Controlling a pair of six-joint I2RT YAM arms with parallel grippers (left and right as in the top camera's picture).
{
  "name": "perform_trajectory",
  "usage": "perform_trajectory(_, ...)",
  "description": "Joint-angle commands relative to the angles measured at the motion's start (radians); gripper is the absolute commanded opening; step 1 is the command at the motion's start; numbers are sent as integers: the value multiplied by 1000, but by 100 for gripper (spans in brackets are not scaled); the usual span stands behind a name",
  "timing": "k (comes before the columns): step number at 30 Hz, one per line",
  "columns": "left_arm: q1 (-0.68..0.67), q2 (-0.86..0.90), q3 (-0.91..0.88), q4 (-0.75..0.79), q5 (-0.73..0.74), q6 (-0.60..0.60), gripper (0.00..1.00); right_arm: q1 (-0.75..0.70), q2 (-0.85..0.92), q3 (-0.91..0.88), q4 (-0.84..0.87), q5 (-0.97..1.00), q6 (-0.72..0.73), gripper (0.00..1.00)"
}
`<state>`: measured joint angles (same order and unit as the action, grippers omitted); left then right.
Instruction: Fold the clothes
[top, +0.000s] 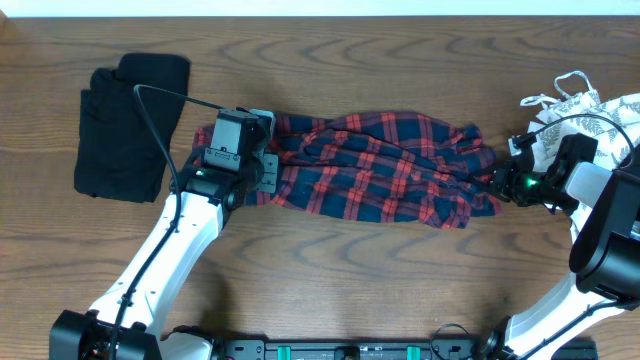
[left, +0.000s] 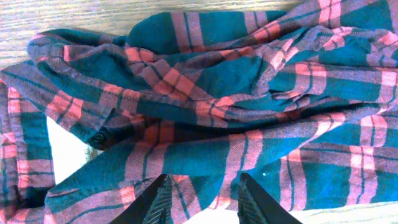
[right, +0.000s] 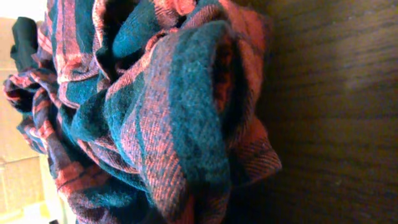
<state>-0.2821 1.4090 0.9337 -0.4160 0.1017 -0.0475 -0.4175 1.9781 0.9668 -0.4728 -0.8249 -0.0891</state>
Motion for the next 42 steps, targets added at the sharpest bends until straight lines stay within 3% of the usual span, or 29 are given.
perform_trajectory(1, 6, -4, 22, -3, 3, 2, 36, 21, 91, -85, -40, 326, 60, 1)
perform_trajectory(12, 6, -4, 22, -3, 3, 2, 36, 7, -253, -25, -141, 327, 78, 1)
perform_trajectory(21, 6, -4, 22, -3, 3, 2, 36, 100, -478, -24, -133, 346, 97, 1)
perform_trajectory(33, 6, -4, 22, -7, 3, 2, 36, 306, -515, -15, -76, 419, 229, 1)
perform_trajectory(42, 6, -4, 22, -10, 3, 2, 36, 369, -515, 69, -78, 468, 300, 1)
